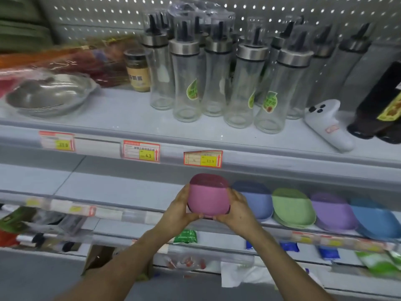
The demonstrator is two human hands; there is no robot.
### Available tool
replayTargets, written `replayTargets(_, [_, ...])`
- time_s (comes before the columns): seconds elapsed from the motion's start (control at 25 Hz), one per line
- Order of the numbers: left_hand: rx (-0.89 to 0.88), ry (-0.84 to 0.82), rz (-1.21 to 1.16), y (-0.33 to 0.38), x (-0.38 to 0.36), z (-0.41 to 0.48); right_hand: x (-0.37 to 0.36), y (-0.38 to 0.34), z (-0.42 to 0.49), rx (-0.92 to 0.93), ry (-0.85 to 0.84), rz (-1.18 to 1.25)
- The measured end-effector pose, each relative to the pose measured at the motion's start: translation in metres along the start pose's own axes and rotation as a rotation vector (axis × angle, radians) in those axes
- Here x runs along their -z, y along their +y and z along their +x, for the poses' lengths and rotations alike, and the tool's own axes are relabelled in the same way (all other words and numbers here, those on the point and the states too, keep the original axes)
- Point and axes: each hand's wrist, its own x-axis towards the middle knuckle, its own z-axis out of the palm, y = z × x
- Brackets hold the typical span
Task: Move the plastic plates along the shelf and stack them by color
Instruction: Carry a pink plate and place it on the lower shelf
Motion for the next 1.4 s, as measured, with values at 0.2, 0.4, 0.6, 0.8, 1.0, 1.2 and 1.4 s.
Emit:
replayTargets(0.2, [0.015,-0.053,-0.001,-0.02,-0.001,0.013,-0.009,-0.002,0.008,-0.043,0.012,-0.086])
replayTargets(0.4, [-0.001,-0.086,0.006,-0.031,-0.002,0.024,-0.018,0.004,0.008,-0.029,0.055,-0.087])
replayTargets(0.6, [0.03,-0.125,0.024,-0.028,-0.002,0.031,-0.016,0.004,0.002,-0.03,0.073,-0.056])
replayTargets(0.8, [0.044,-0.126,0.083,-0.022,-0.001,0.028,-0.01,0.003,-0.002,-0.036,0.05,-0.032])
replayTargets(1.0, [0.093,-0.067,0.148,-0.01,0.004,0.01,-0.003,0.003,-0.009,-0.004,0.042,-0.064])
replayTargets(1.2, [0.161,0.093,0.235,-0.012,0.031,-0.038,-0.013,-0.037,-0.007,0.243,0.029,-0.265])
replayTargets(1.4, [0.246,0.323,0.393,-0.008,0.108,-0.139,-0.063,-0.14,0.001,0.542,-0.104,-0.151])
